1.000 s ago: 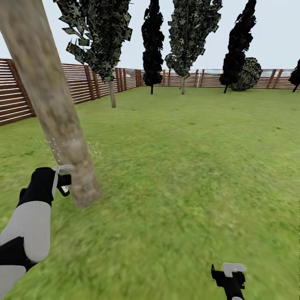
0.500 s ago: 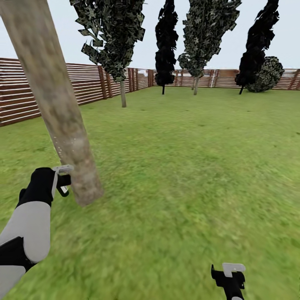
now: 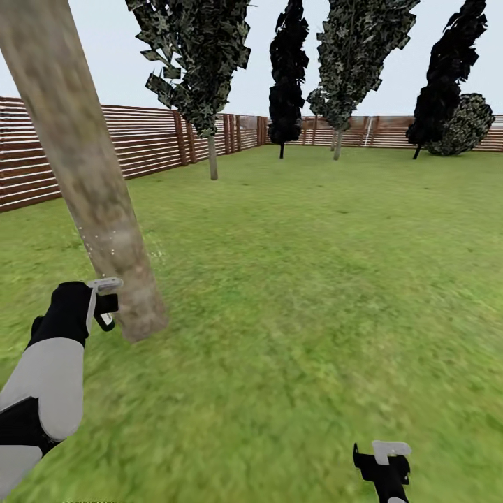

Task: In the garden, pick up the pesticide atomizer on the floor and spray pesticide onto both trees until each tree trunk is fully covered.

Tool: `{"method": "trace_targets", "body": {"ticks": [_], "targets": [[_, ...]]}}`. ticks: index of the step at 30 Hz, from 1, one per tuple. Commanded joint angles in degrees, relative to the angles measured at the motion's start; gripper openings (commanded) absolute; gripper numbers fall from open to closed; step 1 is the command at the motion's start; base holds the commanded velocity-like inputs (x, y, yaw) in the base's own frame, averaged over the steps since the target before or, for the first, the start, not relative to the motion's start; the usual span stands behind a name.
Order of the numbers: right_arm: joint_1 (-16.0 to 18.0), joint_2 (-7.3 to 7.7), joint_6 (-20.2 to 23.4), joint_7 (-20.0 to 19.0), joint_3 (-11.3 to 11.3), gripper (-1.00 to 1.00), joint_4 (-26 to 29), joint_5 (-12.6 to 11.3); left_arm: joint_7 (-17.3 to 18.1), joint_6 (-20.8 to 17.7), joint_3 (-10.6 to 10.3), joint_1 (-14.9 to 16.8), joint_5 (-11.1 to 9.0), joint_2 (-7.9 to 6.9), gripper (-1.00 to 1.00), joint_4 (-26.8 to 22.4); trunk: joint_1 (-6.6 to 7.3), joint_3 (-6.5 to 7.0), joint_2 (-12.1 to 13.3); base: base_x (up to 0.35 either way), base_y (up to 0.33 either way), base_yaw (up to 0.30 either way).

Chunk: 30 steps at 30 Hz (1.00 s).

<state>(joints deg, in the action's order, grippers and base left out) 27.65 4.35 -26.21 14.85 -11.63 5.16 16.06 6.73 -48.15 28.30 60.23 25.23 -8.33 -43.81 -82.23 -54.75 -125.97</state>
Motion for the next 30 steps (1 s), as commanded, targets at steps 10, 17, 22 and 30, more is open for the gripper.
{"method": "trace_targets", "body": {"ticks": [10, 17, 22, 30], "targets": [[0.03, 0.02, -0.16, 0.17, -0.41, 1.0, -0.06, 0.57, 0.47, 0.06, 0.17, -0.69, 0.64, -0.1, -1.0, 0.28, 0.0, -0.05, -0.02, 0.18, -0.24, 0.226], [0.03, 0.22, -0.16, 0.17, -0.45, 1.0, -0.06, 0.63, 0.47, 0.07, 0.17, -0.81, 0.68, -0.12, -1.0, 0.3, 0.0, -0.05, -0.02, 0.272, -0.171, 0.005], [0.03, 0.09, -0.16, 0.17, -0.44, 1.0, -0.06, 0.56, 0.32, 0.18, 0.3, -1.85, 0.71, -0.64, -1.0, 0.32, 0.0, -0.05, -0.02, 0.28, -0.166, 0.012], [0.03, 0.04, -0.16, 0.17, -0.41, 1.0, -0.06, 0.63, 0.3, 0.4, 0.49, -3.58, 0.7, -1.15, -1.0, 0.32, 0.0, -0.05, -0.02, 0.255, -0.179, 0.242]]}}
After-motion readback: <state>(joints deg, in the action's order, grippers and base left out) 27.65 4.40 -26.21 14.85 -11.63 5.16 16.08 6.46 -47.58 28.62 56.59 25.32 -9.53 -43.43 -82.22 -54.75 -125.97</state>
